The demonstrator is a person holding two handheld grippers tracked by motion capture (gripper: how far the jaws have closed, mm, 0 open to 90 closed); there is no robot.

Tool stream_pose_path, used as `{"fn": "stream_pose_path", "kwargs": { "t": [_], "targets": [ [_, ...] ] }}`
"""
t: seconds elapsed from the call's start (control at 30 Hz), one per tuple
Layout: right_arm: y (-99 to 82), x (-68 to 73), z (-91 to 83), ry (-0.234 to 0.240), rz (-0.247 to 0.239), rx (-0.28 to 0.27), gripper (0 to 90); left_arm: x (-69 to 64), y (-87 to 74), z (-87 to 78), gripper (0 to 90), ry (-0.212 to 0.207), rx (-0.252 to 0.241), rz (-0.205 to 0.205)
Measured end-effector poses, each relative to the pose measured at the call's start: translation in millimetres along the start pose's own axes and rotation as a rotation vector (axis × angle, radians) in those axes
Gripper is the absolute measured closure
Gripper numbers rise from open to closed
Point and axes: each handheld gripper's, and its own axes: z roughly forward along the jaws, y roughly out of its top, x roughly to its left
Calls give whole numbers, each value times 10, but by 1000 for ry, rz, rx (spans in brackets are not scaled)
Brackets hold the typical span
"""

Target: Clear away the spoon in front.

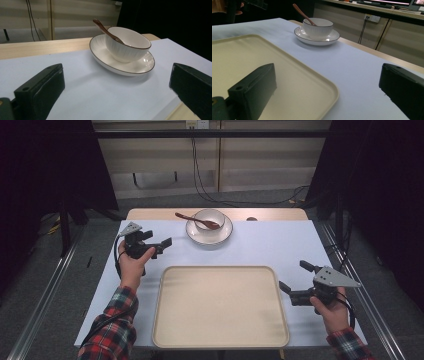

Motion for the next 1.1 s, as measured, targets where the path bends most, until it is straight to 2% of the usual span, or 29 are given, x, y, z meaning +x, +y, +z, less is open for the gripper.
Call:
{"fn": "stream_pose_path", "kwargs": {
  "t": [0.03, 0.13, 0.17, 0.2, 0.27, 0.47, 0.63, 0.73, 0.83, 1.1],
  "targets": [
    [2, -1, 13, 9, 2, 3, 10, -2, 12, 38, 0, 12, -5, -2],
    [-2, 7, 34, 10, -6, 5, 10, 5, 23, 97, 1, 11, 3, -6],
    [-3, 10, 38, 12, -7, 5, 10, 10, 30, 108, 1, 20, 20, 6],
    [-2, 11, 40, 13, -7, 5, 10, 8, 30, 133, 0, 16, 13, -1],
    [-1, 10, 41, 18, -8, 4, 11, 2, 33, 179, 1, 43, 18, -3],
    [1, 15, 34, 20, -8, 5, 11, 9, 69, 299, 1, 57, 30, 5],
    [-1, 16, 25, 12, -10, 7, 11, 12, 123, 382, 1, 87, 27, -17],
    [-1, 20, 27, 18, -12, 6, 11, 19, 144, 437, 0, 93, 28, -18],
    [1, 25, 26, 24, -12, 9, 11, 21, 155, 491, 0, 94, 25, -36],
    [1, 17, 28, 20, -19, 3, 11, 2, 187, 626, 9, 116, 40, -30]
  ]
}}
